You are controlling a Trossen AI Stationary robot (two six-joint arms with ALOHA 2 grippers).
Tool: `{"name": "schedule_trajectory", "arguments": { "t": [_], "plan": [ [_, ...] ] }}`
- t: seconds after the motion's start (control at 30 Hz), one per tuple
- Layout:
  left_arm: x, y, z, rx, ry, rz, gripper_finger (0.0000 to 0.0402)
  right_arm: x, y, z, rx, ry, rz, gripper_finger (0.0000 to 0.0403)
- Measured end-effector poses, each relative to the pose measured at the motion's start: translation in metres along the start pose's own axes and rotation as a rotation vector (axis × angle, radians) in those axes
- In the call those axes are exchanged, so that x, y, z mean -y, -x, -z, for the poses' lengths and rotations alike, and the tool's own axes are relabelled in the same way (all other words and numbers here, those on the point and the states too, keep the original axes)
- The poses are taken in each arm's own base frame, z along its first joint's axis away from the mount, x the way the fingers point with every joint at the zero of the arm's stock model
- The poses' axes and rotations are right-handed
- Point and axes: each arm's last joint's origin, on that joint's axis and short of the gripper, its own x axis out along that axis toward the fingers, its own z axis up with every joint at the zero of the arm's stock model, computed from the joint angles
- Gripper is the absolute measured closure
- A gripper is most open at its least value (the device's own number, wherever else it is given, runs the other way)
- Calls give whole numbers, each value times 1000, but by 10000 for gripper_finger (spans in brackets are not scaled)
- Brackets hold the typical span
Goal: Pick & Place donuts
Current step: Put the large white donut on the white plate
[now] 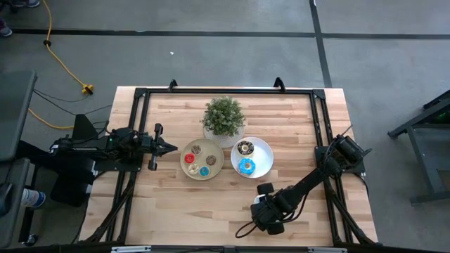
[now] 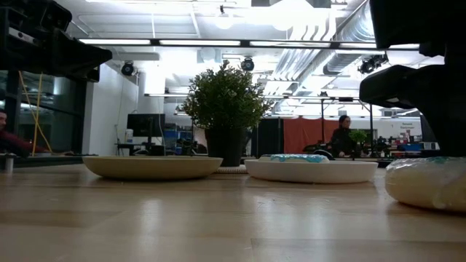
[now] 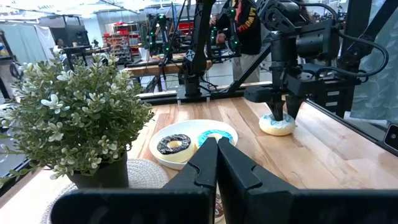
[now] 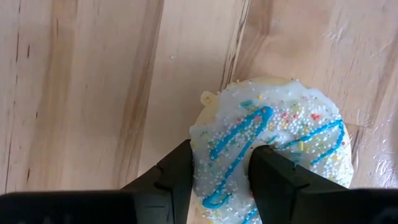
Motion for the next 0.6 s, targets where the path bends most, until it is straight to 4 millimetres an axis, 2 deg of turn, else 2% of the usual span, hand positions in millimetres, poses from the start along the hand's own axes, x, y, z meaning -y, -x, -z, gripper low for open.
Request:
{"name": "schedule_trajectory", "arguments": {
  "t": [0.6],
  "plan": [
    [0,0,0,-1,0,0,401,1,5,0,13,-1,1,269]
  ]
}}
